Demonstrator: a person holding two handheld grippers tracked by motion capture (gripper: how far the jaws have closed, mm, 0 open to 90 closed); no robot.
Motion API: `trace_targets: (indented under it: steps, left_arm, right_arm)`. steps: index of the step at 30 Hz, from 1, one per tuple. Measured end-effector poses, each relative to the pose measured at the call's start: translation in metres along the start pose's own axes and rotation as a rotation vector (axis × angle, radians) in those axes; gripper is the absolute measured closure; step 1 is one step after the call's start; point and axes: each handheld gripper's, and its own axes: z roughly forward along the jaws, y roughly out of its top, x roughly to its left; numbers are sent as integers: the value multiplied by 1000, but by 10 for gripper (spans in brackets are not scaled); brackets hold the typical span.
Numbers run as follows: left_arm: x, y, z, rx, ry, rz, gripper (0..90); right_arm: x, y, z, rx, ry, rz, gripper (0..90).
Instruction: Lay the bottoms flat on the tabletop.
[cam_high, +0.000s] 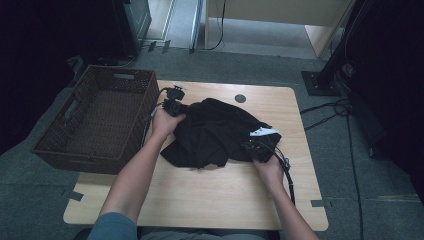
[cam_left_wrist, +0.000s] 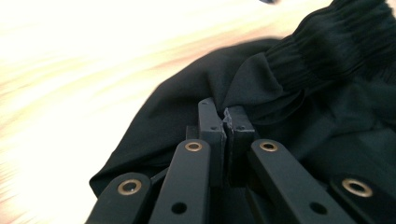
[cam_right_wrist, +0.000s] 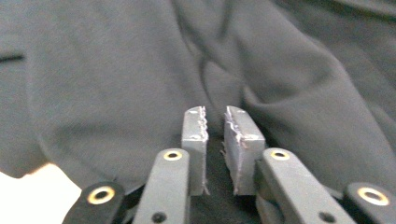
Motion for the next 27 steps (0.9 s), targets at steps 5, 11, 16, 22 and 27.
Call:
trace_targets:
  steps: [5,11,16,22,27]
  left_arm:
    - [15,-1,-10,-11,14,-58,888]
    - [19,-8,-5,5,19,-103,815]
    - [9,-7,-11,-25,-36,-66,617]
    - [-7,-16,-20,-23,-68,-4,569]
    - [-17,-30,-23,-7,-91,2,544]
  right_arm:
    - [-23,-3,-8,16,-59,24,815]
    - [-48,-6,-15,-18,-144,128,758]
    - [-41,0,-26,-83,-116,140,725]
    - [-19,9,-27,-91,-2,140,605]
    - [-3,12,-21,-75,51,113,566]
